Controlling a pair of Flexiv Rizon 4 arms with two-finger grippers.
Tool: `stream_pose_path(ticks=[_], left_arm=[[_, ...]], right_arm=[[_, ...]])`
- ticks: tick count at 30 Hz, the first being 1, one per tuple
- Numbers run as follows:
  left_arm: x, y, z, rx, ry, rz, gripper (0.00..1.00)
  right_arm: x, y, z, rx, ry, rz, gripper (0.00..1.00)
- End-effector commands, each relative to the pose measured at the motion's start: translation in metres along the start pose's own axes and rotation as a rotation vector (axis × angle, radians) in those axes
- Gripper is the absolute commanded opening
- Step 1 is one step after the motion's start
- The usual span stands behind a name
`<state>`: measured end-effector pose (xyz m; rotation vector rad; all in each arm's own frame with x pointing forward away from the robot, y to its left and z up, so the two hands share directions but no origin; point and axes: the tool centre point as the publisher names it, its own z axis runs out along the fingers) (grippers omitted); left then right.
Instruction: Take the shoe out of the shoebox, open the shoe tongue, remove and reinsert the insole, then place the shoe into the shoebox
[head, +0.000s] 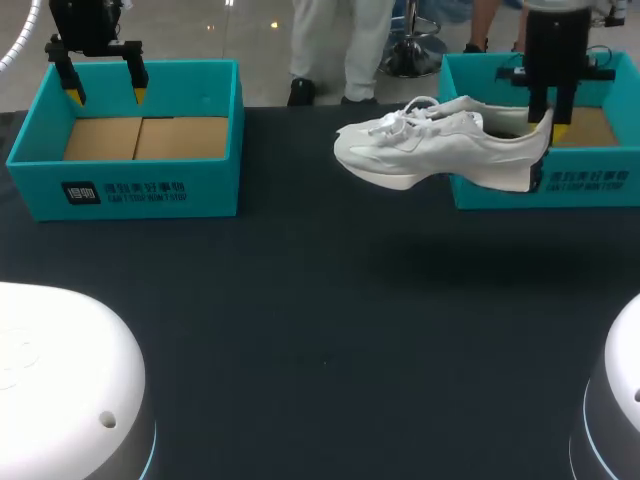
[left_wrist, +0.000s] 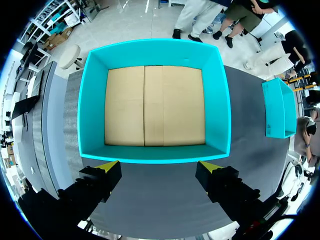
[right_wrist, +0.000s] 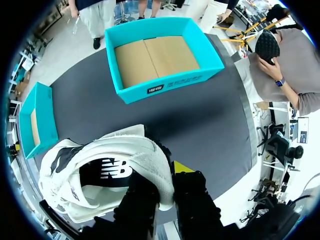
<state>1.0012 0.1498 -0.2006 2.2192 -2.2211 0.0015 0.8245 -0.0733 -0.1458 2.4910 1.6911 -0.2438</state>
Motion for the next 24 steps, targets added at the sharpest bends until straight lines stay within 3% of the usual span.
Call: stream_pose_path(ticks=[1, 11, 18, 24], left_arm=[[0.000, 0.000, 0.000, 0.000, -0.001, 0.000, 1.00], [0.000, 0.000, 0.000, 0.000, -0.001, 0.000, 1.00], [0.000, 0.000, 0.000, 0.000, -0.001, 0.000, 1.00], [0.000, 0.000, 0.000, 0.000, -0.001, 0.000, 1.00]], right_arm=[[0.004, -0.026, -0.003, -0.035, 0.001, 0.005, 0.00], [0.041, -0.081, -0.002, -0.001, 0.009, -0.037, 0.00], [0.075, -0.118, 0.014, 0.037, -0.012, -0.097, 0.00], [0.085, -0.138, 0.027, 0.072, 0.003, -0.117, 0.00]])
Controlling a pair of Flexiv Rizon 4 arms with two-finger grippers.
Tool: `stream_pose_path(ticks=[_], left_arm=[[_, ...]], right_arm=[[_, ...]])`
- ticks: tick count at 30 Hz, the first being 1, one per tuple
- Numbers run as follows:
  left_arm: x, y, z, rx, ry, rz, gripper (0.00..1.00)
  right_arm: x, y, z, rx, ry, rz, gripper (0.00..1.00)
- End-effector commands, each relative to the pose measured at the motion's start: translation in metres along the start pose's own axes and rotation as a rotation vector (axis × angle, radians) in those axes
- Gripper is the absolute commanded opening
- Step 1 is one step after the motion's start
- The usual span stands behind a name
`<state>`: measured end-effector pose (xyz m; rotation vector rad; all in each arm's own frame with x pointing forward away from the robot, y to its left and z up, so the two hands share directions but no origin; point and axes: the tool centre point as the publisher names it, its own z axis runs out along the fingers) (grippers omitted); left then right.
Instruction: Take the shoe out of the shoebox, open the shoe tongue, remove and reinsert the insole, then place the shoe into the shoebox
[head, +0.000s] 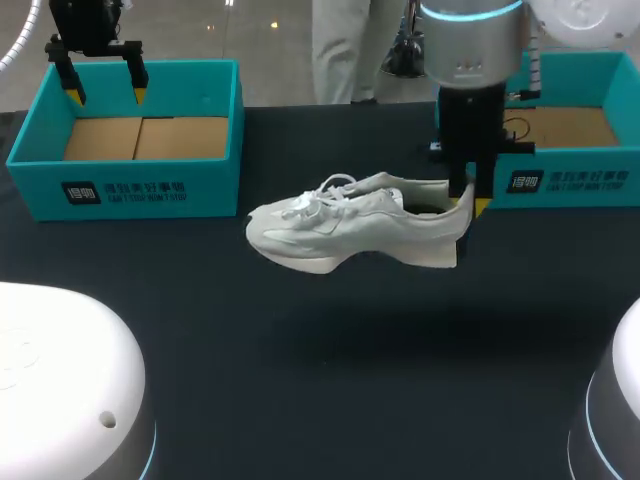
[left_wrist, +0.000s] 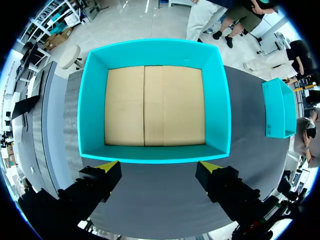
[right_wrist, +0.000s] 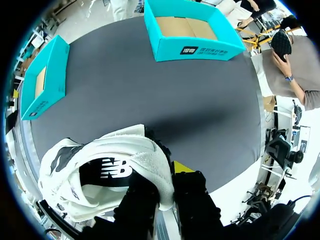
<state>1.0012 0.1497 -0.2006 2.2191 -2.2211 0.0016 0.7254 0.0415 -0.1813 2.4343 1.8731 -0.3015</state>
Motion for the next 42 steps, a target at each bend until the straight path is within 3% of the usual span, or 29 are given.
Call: stream_pose_path(ticks=[1, 10, 20, 34, 42], left_arm=[[0.000, 0.000, 0.000, 0.000, -0.001, 0.000, 1.00], [0.000, 0.000, 0.000, 0.000, -0.001, 0.000, 1.00], [0.000, 0.000, 0.000, 0.000, -0.001, 0.000, 1.00], [0.000, 0.000, 0.000, 0.000, -0.001, 0.000, 1.00], [0.000, 0.000, 0.000, 0.000, -0.001, 0.000, 1.00]], right_arm=[[0.009, -0.002, 0.009, 0.013, -0.006, 0.015, 0.00], [0.015, -0.006, 0.035, -0.016, -0.041, 0.034, 0.00], [0.047, -0.013, 0.074, -0.031, -0.024, -0.019, 0.00], [0.070, -0.001, 0.147, -0.033, -0.039, 0.010, 0.00], [0.079, 0.004, 0.169, -0.027, -0.029, 0.017, 0.00]])
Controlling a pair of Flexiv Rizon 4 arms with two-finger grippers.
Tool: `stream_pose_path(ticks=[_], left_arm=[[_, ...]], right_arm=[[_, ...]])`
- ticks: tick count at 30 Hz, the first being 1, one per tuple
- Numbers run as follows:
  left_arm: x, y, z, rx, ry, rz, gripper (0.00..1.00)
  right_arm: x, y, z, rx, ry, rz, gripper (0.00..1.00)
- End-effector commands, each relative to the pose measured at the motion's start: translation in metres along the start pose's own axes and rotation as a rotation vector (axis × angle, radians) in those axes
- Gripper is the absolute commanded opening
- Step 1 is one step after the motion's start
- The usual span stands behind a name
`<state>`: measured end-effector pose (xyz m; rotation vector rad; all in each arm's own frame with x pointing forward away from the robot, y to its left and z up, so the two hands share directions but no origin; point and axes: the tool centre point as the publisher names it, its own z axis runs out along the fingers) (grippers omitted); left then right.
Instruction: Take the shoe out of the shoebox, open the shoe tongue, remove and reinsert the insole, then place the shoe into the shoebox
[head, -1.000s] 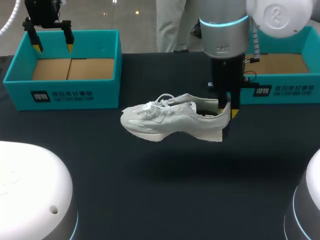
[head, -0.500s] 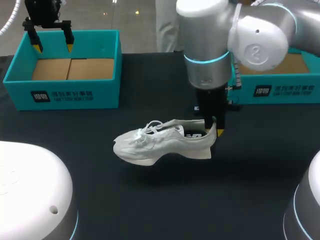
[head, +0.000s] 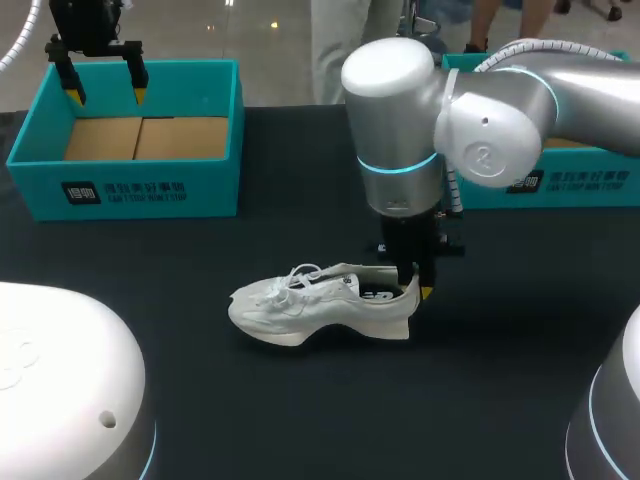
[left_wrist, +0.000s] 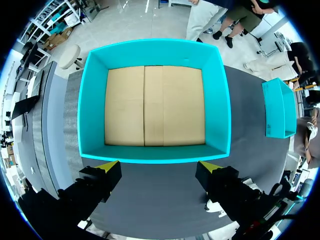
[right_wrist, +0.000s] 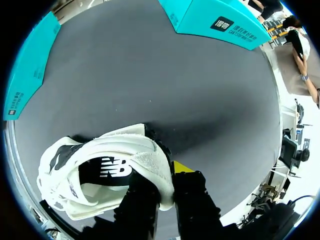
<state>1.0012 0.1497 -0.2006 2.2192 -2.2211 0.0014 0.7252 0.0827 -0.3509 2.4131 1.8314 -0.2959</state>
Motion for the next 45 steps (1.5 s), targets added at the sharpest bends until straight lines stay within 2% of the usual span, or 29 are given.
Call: stream_pose_path(ticks=[1, 19, 20, 21, 23, 34, 45], left_arm=[[0.000, 0.000, 0.000, 0.000, 0.000, 0.000, 1.00], [0.000, 0.000, 0.000, 0.000, 0.000, 0.000, 1.00], [0.000, 0.000, 0.000, 0.000, 0.000, 0.000, 1.00], [0.000, 0.000, 0.000, 0.000, 0.000, 0.000, 1.00], [0.000, 0.000, 0.000, 0.000, 0.000, 0.000, 1.00], [0.000, 0.000, 0.000, 0.000, 0.000, 0.000, 1.00], [0.000, 0.000, 0.000, 0.000, 0.000, 0.000, 1.00]], right_arm=[[0.009, 0.002, 0.011, 0.007, -0.006, 0.001, 0.00], [0.016, 0.003, 0.035, 0.016, -0.048, 0.010, 0.00], [0.016, 0.002, 0.035, 0.019, -0.044, 0.016, 0.18], [0.015, 0.002, 0.033, 0.019, -0.041, 0.020, 0.43], [0.013, 0.002, 0.027, 0.016, -0.036, 0.027, 1.00], [0.012, -0.006, -0.018, -0.008, -0.011, 0.014, 1.00], [-0.002, -0.006, -0.068, -0.041, 0.037, -0.015, 1.00]])
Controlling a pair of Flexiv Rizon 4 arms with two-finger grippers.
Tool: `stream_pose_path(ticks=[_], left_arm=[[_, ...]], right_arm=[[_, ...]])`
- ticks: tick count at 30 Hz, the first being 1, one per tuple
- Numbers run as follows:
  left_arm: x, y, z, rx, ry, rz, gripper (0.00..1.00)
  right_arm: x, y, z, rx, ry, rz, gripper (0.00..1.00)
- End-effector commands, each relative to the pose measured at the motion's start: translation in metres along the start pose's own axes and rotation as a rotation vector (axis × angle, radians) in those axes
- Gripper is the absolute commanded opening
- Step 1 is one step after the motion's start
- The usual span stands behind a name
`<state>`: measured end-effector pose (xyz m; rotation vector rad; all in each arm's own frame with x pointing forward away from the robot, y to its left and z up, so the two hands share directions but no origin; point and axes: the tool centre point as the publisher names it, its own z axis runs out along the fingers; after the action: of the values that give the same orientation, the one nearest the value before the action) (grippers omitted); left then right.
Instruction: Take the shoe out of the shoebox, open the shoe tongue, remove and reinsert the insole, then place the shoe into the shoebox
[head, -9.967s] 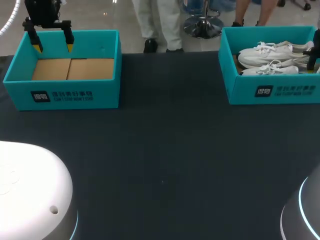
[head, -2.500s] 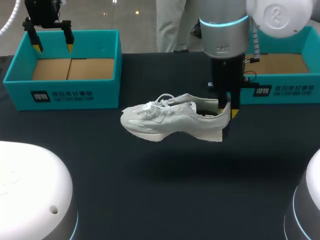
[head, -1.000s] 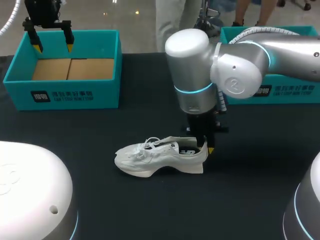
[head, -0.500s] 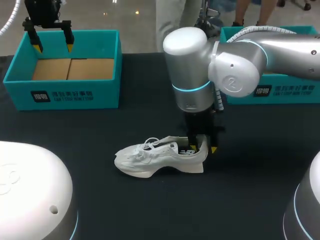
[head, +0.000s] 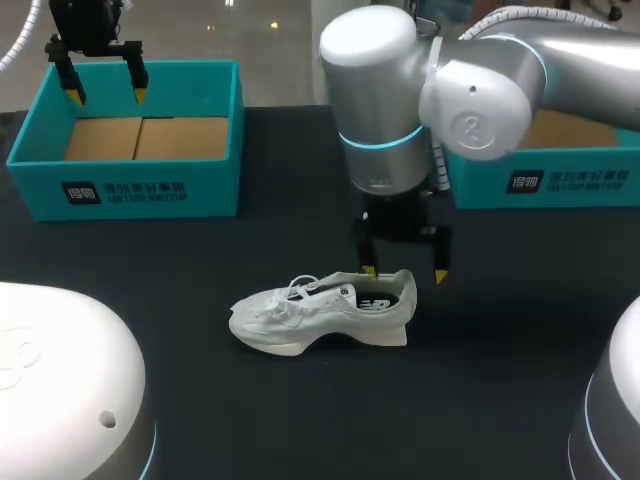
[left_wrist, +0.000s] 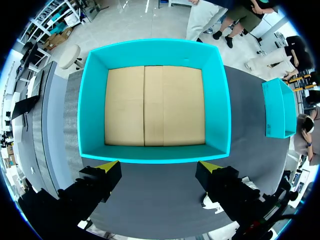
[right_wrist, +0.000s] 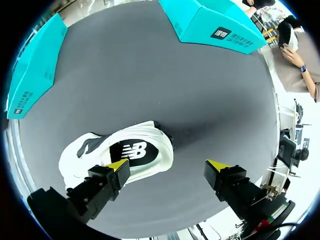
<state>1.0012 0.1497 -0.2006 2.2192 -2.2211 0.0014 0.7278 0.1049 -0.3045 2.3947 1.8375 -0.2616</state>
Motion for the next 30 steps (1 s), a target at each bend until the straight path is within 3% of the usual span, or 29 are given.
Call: stream_pose_path(ticks=[1, 8, 12, 29, 30], left_arm=[[0.000, 0.000, 0.000, 0.000, 0.000, 0.000, 1.00], [0.000, 0.000, 0.000, 0.000, 0.000, 0.000, 1.00], [0.000, 0.000, 0.000, 0.000, 0.000, 0.000, 1.00], [0.000, 0.000, 0.000, 0.000, 0.000, 0.000, 1.00], [0.000, 0.000, 0.000, 0.000, 0.000, 0.000, 1.00]], right_arm=[[-0.014, 0.001, -0.023, -0.020, 0.037, -0.011, 1.00], [-0.020, 0.010, -0.049, -0.054, 0.094, -0.046, 1.00], [-0.026, 0.015, -0.062, -0.029, 0.160, -0.071, 1.00], [-0.026, 0.015, -0.062, -0.029, 0.160, -0.071, 1.00], [-0.026, 0.017, -0.062, -0.068, 0.166, -0.177, 1.00]])
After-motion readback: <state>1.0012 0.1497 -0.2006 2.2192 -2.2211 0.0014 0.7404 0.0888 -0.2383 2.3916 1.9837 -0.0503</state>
